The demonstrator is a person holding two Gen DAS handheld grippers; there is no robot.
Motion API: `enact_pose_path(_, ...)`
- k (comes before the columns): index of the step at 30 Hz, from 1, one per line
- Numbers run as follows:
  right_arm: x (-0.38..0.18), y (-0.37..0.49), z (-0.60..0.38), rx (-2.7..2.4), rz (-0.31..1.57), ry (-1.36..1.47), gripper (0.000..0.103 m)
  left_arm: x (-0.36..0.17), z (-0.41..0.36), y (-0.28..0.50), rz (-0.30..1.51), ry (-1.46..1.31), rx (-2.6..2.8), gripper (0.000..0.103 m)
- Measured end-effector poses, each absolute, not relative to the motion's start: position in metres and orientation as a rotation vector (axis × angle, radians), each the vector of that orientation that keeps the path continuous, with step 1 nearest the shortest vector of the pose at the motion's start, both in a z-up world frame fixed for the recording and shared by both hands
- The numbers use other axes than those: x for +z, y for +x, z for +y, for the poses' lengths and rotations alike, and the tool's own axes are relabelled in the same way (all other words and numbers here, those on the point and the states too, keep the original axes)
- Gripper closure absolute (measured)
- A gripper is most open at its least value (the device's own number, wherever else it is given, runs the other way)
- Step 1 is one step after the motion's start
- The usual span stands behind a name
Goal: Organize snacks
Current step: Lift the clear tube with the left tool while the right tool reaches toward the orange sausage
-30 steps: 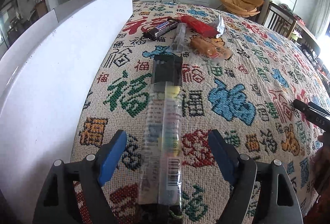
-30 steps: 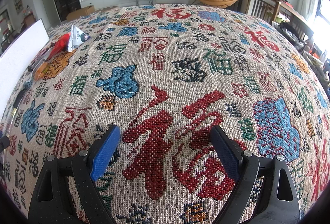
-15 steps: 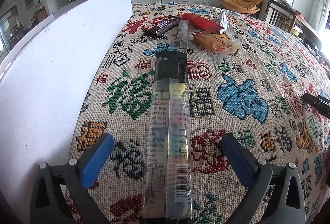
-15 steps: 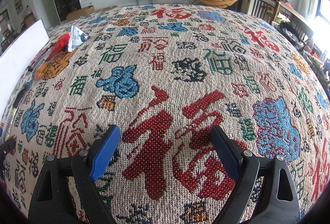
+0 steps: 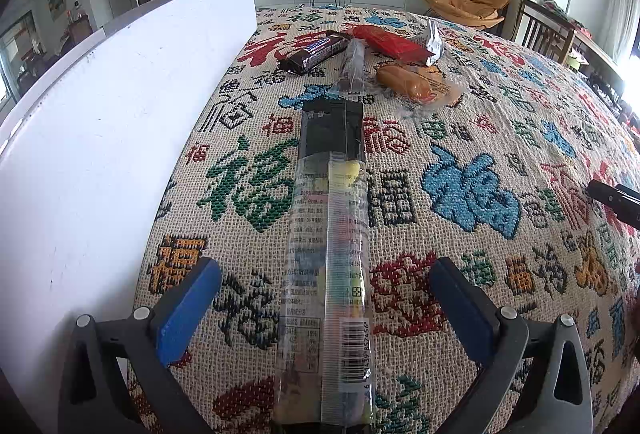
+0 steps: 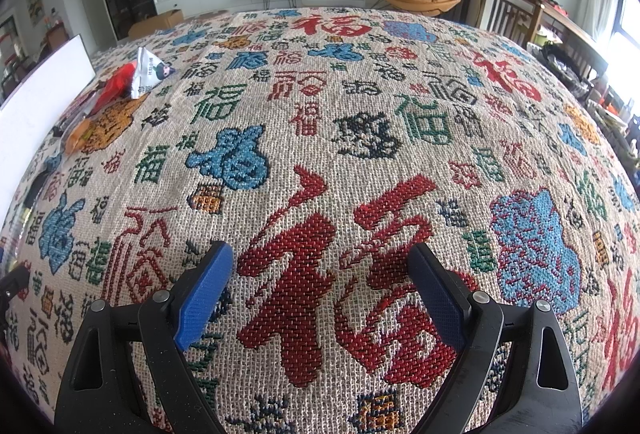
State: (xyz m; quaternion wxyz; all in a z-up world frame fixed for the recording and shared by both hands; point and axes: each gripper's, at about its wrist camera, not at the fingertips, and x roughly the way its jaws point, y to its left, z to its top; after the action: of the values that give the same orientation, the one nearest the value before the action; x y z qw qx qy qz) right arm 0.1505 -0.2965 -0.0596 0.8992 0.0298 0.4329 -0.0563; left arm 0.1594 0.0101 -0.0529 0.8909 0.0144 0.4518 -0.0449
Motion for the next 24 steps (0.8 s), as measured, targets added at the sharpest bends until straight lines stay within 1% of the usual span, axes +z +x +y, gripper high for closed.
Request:
enact_pose_path(3, -0.056, 0.159, -0.294, -0.086, 0.930, 0.080, 0.012, -0.053, 0.010, 0.159, 0.938, 0.030, -0.093, 0.000)
enact_pose_path(6, -0.039, 0.183, -0.277, 0.124, 0.929, 0.190, 0.013, -0.053, 0.010, 0.159, 0.938, 0.030, -0.093, 0.000)
enact_pose_path(8, -0.024, 0.205, -0.250, 0.250, 0.919, 0.203, 0.013, -0.053, 0.010, 0.160, 0.938, 0.030, -0.093, 0.000)
enact_pose_path(11, -0.018, 0.251, -0.195, 0.422, 0.983, 0.139, 0.013, -0.053, 0.010, 0.160, 0.938, 0.030, -0.093, 0.000)
enact_pose_path(12, -0.020, 0.262, -0.178, 0.447, 1.010, 0.103, 0.015, -0.053, 0.010, 0.160, 0.938, 0.030, -0.093, 0.000)
enact_pose_path(14, -0.026, 0.283, -0.145, 0.473, 1.041, 0.030, 0.015, -0.053, 0.010, 0.160, 0.938, 0.030, -0.093, 0.000)
enact_pose_path(17, -0.042, 0.304, -0.111, 0.488, 1.110, -0.006, 0.016, -0.053, 0.010, 0.160, 0.937, 0.030, -0.093, 0.000)
enact_pose_path(18, -0.047, 0.308, -0.103, 0.486, 1.128, -0.011, 0.023, -0.053, 0.010, 0.160, 0.937, 0.030, -0.093, 0.000)
enact_pose_path(19, -0.050, 0.309, -0.097, 0.484, 1.139, -0.017, 0.048, -0.053, 0.010, 0.160, 0.937, 0.029, -0.093, 0.000)
enact_pose_path(20, -0.050, 0.307, -0.095, 0.450, 1.122, -0.044, 0.059, -0.053, 0.010, 0.160, 0.937, 0.030, -0.093, 0.000)
enact_pose_path(21, -0.050, 0.306, -0.095, 0.433, 1.122, -0.044, 0.074, -0.053, 0.010, 0.160, 0.937, 0.030, -0.093, 0.000)
enact_pose_path(24, -0.048, 0.297, -0.113, 0.452, 1.119, 0.035, 0.078, -0.053, 0.010, 0.159, 0.937, 0.030, -0.093, 0.000)
